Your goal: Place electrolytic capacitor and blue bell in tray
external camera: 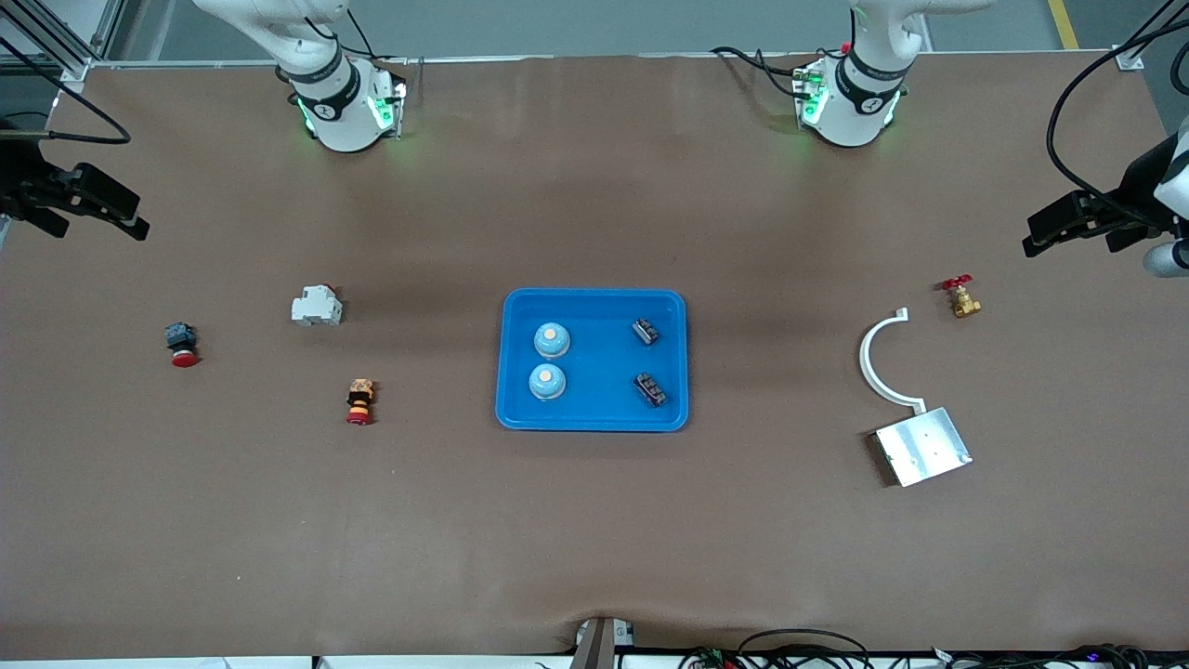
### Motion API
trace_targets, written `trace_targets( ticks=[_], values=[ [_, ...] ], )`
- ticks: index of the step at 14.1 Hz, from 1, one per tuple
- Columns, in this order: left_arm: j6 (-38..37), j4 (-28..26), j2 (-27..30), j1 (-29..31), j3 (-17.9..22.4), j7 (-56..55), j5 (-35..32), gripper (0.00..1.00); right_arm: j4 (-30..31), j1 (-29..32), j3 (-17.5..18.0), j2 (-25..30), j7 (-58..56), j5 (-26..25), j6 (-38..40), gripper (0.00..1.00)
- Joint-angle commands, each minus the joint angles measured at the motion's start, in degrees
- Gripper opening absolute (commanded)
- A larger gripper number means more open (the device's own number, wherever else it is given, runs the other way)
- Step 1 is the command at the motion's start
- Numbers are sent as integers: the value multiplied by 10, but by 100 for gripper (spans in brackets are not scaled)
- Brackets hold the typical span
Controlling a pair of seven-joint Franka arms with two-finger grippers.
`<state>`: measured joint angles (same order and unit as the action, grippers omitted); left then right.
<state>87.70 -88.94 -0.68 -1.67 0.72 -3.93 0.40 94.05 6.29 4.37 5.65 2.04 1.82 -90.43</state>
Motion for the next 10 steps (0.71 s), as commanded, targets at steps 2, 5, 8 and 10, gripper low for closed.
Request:
trace_targets(
  ticks=[2,5,8,10],
  values=[
    [-3,-7,9,3,1,11,9,100,3,14,8,14,23,-8,3,100],
    [-2,-7,9,4,2,11,9,100,3,13,12,16,24,-26,-2,100],
    [-2,-7,9,4,2,11,9,100,3,13,13,16,24,-26,-3,100],
    [-2,-7,9,4,2,11,10,100,3,13,13,16,25,-26,-2,100]
  ],
)
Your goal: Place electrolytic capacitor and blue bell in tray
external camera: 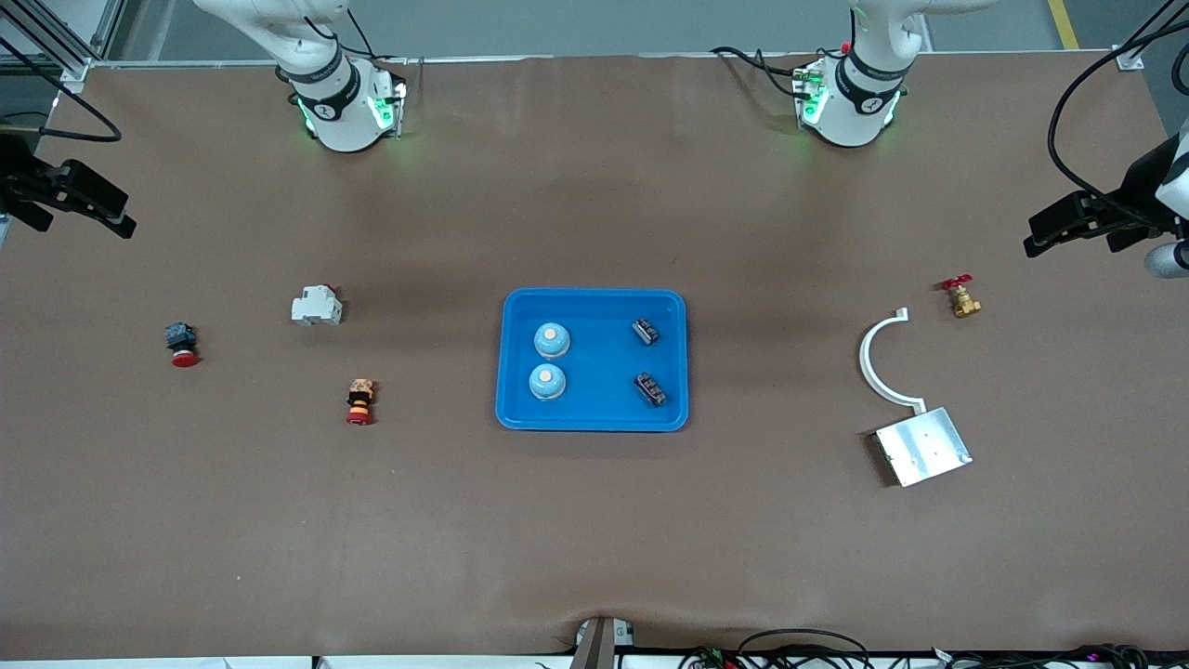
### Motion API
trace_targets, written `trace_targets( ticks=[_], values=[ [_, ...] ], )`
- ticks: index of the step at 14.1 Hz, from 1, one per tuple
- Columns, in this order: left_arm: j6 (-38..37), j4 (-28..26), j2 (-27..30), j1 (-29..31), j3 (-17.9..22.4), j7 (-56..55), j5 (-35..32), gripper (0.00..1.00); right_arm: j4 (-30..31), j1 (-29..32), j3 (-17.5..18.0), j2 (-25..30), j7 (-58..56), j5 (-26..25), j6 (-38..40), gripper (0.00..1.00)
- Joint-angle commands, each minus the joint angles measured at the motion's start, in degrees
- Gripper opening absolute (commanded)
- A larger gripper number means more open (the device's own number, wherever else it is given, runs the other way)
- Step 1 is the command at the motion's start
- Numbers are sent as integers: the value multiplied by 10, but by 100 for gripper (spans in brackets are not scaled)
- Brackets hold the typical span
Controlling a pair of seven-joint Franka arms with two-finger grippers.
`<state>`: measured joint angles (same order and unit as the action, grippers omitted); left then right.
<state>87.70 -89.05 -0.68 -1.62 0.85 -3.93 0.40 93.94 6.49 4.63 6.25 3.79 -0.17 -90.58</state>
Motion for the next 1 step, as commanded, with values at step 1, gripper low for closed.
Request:
trace_targets(
  ticks=[1],
  values=[
    [-2,-6,9,3,1,11,10,100,4,11,10,10,8,-6,0,100]
  ],
)
